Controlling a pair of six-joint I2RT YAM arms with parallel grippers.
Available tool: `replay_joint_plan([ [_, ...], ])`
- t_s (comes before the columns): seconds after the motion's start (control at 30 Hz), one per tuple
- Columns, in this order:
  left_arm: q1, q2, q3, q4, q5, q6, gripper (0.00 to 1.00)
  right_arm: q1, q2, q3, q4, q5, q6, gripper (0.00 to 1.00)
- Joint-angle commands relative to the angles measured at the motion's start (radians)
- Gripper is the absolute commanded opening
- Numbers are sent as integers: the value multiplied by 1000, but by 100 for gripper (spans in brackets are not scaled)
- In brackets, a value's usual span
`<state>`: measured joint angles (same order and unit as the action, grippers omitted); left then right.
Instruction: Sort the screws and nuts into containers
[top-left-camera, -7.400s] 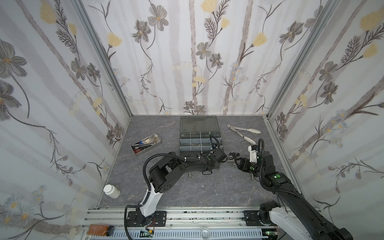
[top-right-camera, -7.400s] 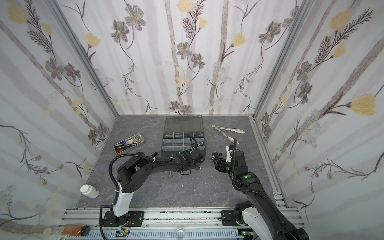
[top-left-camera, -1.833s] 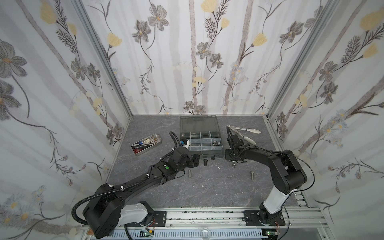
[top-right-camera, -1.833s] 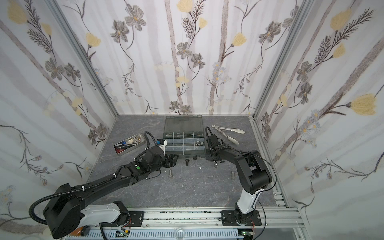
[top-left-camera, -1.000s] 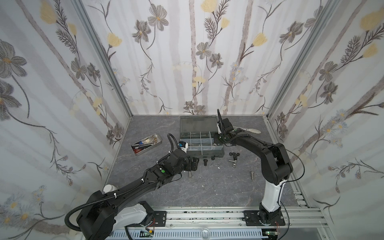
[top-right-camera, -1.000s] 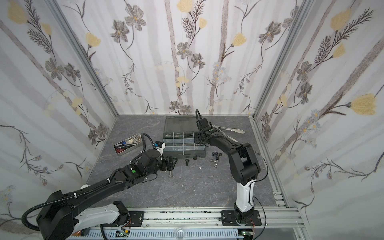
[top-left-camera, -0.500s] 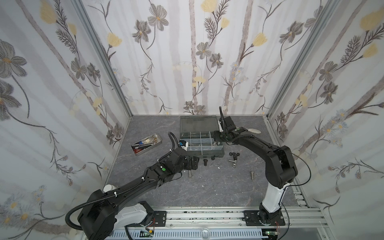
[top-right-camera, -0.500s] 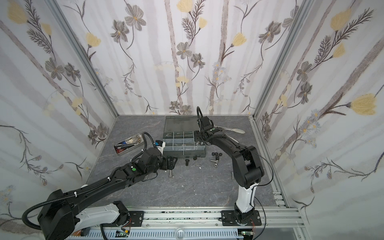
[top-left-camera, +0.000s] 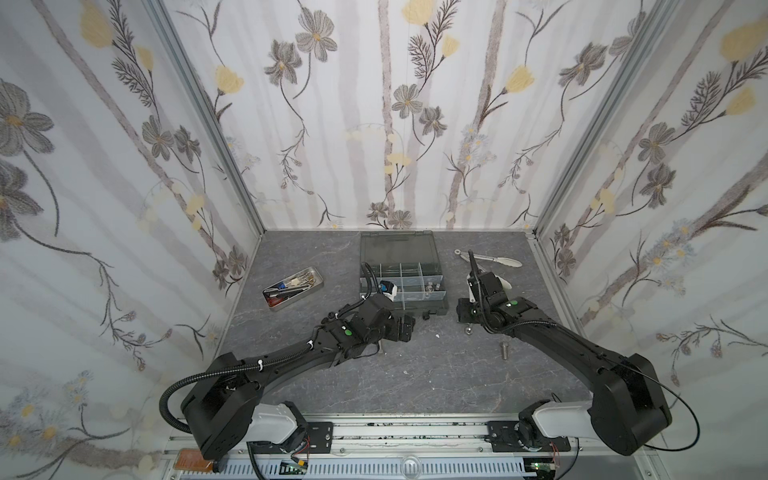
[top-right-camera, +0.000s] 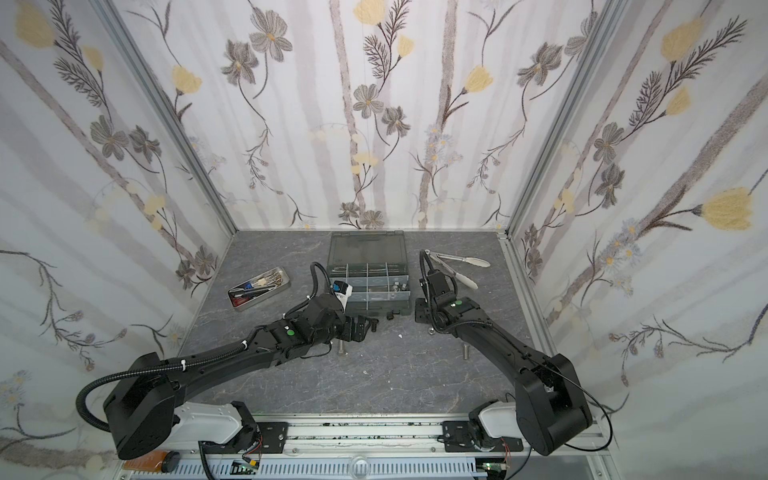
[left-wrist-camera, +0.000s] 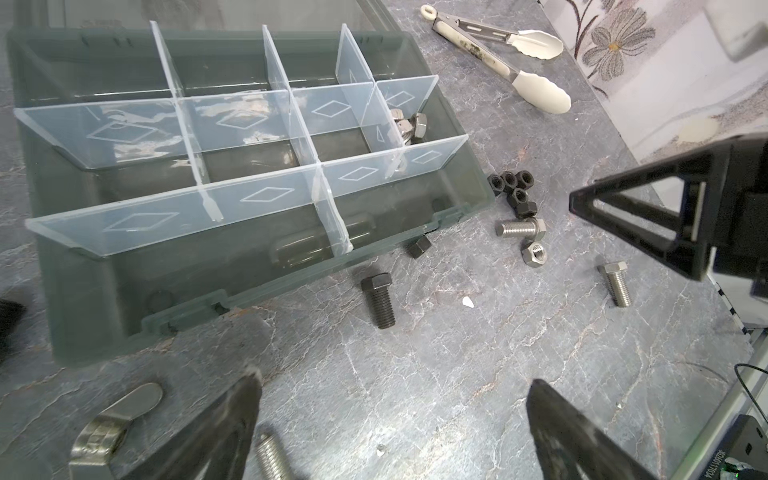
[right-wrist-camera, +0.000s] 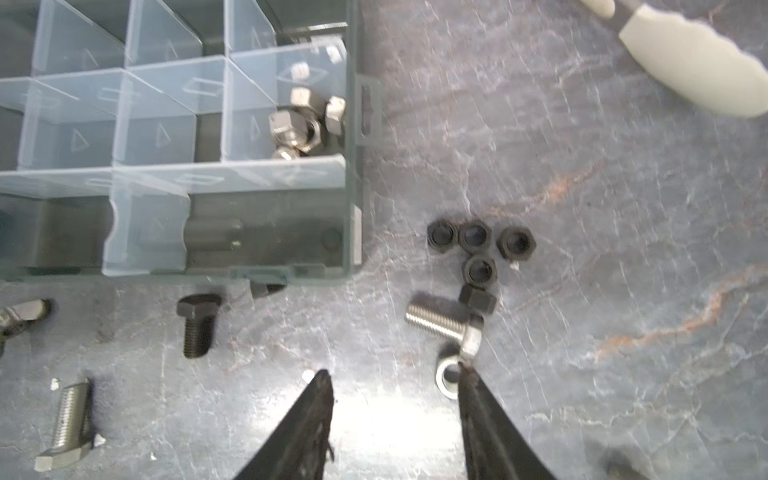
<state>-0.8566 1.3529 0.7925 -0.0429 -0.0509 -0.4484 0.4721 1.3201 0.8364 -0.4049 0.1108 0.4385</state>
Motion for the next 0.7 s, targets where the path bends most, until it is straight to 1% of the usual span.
replay_joint_plan([
  [0.0, -9, 20, 2, 47, 3, -8, 100, 2, -35, -54, 17, 11, 50, 50],
  [0.07, -13, 29, -3, 55, 2, -16, 100, 2, -41, -75, 31, 13, 66, 50],
  [0.1, -14, 32, -8, 61, 2, -19, 100, 3, -42, -120, 44, 16, 75, 50],
  [0.23, -18, 41, -20, 69, 2, -27, 100, 3, -31, -159, 79, 21, 89, 49],
  [0.43, -21, 46, -16, 58, 0, -23, 100, 4, 23, -177, 114, 17, 89, 46],
  [0.57, -21, 46, -13, 52, -3, -20, 100, 4, 66, -163, 122, 30, 78, 45],
  [0.67, -20, 48, -10, 48, -3, -21, 100, 3, 102, -150, 126, 42, 68, 42],
])
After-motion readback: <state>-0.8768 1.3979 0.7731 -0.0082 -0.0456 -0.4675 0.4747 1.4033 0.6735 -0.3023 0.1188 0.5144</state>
